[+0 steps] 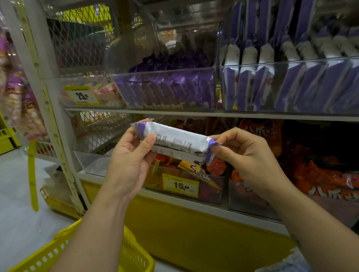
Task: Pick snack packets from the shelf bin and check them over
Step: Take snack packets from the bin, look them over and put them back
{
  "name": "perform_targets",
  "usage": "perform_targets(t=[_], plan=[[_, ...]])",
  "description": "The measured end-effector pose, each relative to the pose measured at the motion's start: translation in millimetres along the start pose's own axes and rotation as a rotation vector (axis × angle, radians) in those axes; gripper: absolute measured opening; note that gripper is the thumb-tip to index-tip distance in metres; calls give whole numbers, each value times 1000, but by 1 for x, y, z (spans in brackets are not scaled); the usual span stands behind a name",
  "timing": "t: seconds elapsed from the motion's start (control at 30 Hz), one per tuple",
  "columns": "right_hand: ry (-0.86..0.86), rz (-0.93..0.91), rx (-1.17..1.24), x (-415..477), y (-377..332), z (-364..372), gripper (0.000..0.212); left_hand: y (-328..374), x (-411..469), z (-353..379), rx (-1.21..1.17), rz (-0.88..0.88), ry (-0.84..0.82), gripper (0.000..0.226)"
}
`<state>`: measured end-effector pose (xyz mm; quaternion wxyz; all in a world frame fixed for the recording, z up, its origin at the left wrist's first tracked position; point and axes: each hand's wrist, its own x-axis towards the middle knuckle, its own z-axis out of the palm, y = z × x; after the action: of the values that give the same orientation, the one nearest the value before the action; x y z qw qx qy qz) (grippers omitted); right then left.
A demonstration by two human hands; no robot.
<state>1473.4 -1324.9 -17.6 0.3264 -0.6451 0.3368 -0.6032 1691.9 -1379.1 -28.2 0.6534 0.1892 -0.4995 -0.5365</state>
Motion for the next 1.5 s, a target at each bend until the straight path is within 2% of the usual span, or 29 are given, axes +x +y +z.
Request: perform_targets(t=[0.13, 0.2, 0.27, 0.4, 0.53, 0.63, 0.83, 1.0, 1.17, 1.27, 1.33, 1.5], plan=[[62, 53, 138, -1, 1, 7, 3, -13, -2, 11, -7, 121, 253, 43], [135, 70, 199, 0, 1, 12, 5, -23, -5, 20, 84, 138, 316, 49], [192, 69, 173, -1, 2, 15, 5, -30, -9, 30, 198, 100, 315, 53], [217, 19, 63, -3, 3, 21, 9, -35, -13, 42, 271, -111, 234, 85], [189, -45, -23, -6, 1, 27, 16, -32, -20, 48, 97, -302, 74, 87], [165, -38, -52, -6, 0, 28, 15, -30, -22, 48, 21, -345, 49, 93], [87, -7, 78, -9, -2, 34, 15, -26, -19, 48, -88, -349, 122, 93], [91, 45, 175, -7, -2, 31, 12, -25, -17, 46, -192, -384, 180, 88], [73, 133, 356, -3, -1, 26, 8, -18, -16, 44, -368, -395, 190, 57], [55, 161, 484, -1, -2, 24, 7, -16, -17, 42, -404, -375, 170, 32], [46, 184, 548, -1, -2, 22, 9, -17, -17, 42, -437, -373, 171, 24], [20, 213, 615, 1, -1, 17, 18, -15, -16, 39, -513, -424, 176, 40]])
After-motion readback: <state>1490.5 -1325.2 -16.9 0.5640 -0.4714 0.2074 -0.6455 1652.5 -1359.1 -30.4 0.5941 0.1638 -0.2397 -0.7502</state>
